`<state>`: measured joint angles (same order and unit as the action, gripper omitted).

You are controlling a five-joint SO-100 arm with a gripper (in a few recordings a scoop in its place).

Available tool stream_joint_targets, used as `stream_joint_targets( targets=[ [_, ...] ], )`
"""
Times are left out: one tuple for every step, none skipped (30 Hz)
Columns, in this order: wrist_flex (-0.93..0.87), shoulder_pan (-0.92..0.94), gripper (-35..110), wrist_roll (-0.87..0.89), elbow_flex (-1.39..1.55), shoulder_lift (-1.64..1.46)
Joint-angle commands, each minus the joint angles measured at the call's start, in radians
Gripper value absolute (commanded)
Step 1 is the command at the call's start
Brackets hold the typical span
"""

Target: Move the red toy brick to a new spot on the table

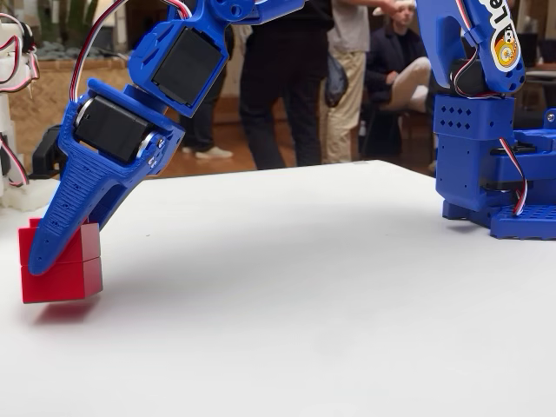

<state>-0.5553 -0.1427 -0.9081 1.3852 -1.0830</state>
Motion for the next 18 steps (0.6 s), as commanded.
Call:
stream_joint_targets(
  targets=[
    [0.029, 0.014, 0, -0.003, -0.163, 0.009],
    [0.029, 0.018, 0, -0.008, -0.176, 0.021],
    [0.029, 0.021, 0, -0.012, -0.186, 0.032],
    [0.031, 0.025, 0, -0.018, -0.19, 0.038],
    [0.031, 0.029, 0, -0.021, -0.193, 0.044],
    [0.031, 0.031, 0, -0.025, -0.193, 0.048],
    [0.031, 0.035, 0, -0.025, -0.193, 0.051],
    [0.028, 0.038, 1, -0.023, -0.193, 0.054],
    [0.025, 0.043, 3, -0.011, -0.193, 0.055],
    [0.023, 0.049, 5, 0.003, -0.193, 0.055],
    [0.017, 0.054, 8, 0.015, -0.193, 0.055],
    [0.006, 0.058, 12, 0.026, -0.193, 0.052],
    [-0.009, 0.06, 15, 0.032, -0.193, 0.048],
    [-0.023, 0.063, 18, 0.037, -0.193, 0.041],
    [-0.04, 0.064, 21, 0.049, -0.193, 0.032],
    [-0.049, 0.064, 22, 0.058, -0.189, 0.021],
    [-0.061, 0.064, 22, 0.066, -0.187, 0.011],
    [-0.069, 0.064, 23, 0.077, -0.184, 0.0]
  ],
)
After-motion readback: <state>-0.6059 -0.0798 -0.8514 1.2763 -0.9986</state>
